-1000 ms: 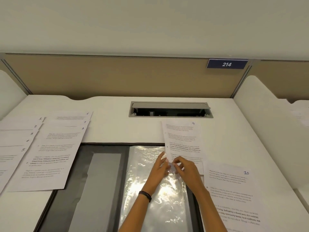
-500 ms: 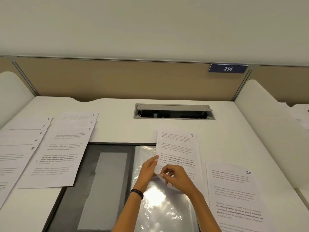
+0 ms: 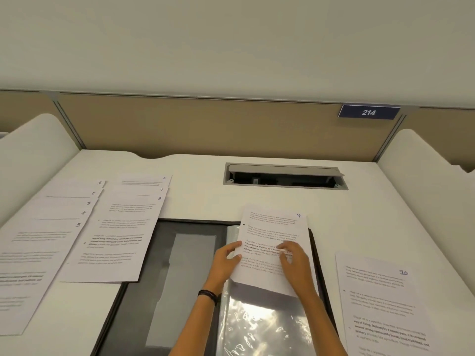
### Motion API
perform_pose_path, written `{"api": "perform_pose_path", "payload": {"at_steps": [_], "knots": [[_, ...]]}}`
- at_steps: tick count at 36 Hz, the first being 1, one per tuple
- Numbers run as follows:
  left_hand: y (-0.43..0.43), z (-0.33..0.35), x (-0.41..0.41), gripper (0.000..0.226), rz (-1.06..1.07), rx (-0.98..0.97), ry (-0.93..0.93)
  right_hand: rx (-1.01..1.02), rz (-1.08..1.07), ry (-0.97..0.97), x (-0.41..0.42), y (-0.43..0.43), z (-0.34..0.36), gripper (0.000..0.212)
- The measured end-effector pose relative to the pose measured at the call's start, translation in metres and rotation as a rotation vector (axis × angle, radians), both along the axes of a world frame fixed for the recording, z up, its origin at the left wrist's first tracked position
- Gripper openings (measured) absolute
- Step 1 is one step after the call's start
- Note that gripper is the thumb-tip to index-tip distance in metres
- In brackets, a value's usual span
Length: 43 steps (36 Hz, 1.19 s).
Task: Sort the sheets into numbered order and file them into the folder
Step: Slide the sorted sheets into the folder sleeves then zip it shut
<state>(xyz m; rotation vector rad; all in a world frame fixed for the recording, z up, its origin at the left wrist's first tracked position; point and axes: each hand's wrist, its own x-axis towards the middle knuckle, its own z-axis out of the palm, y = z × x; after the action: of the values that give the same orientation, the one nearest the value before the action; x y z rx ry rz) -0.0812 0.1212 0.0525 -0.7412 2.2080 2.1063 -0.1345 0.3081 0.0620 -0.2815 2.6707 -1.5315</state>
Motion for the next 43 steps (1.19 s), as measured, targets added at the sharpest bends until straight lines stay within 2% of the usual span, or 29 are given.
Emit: {"api": "perform_pose_path", "payload": {"at_steps": [2, 7, 12, 16, 21, 25, 31, 40, 43], "knots": [[-0.008, -0.001, 0.002, 0.035, 0.002, 0.003, -0.002, 0.029, -0.121, 0.043, -0.001, 0.002, -0.002, 0.019], [-0.027, 0.003, 0.011, 0.036, 0.014, 0.014, 0.005, 0.099, -0.334, -0.101, -0.008, 0.009, -0.011, 0.034], [-0.05, 0.005, 0.019, 0.035, 0.04, -0.007, 0.0, -0.054, -0.392, -0.27, -0.008, 0.005, -0.008, 0.04], [-0.073, 0.004, 0.028, 0.036, 0.026, -0.041, 0.027, -0.063, -0.428, -0.303, -0.011, -0.001, -0.009, 0.043], [-0.105, 0.002, 0.047, 0.038, 0.069, -0.007, 0.028, -0.033, -0.41, -0.273, -0.01, -0.018, -0.011, 0.032], [-0.13, 0.005, 0.064, 0.038, 0.127, 0.013, 0.056, -0.045, -0.311, -0.318, -0.003, -0.04, -0.012, 0.029], [-0.161, 0.009, 0.093, 0.037, 0.251, -0.071, 0.046, -0.173, -0.067, -0.464, 0.009, -0.082, -0.013, 0.032], [-0.209, -0.001, 0.148, 0.036, 0.39, -0.064, 0.04, -0.117, 0.328, -0.589, 0.037, -0.148, 0.004, 0.047], [-0.22, -0.002, 0.162, 0.035, 0.416, -0.076, 0.036, -0.142, 0.395, -0.601, 0.05, -0.165, 0.005, 0.044]]}}
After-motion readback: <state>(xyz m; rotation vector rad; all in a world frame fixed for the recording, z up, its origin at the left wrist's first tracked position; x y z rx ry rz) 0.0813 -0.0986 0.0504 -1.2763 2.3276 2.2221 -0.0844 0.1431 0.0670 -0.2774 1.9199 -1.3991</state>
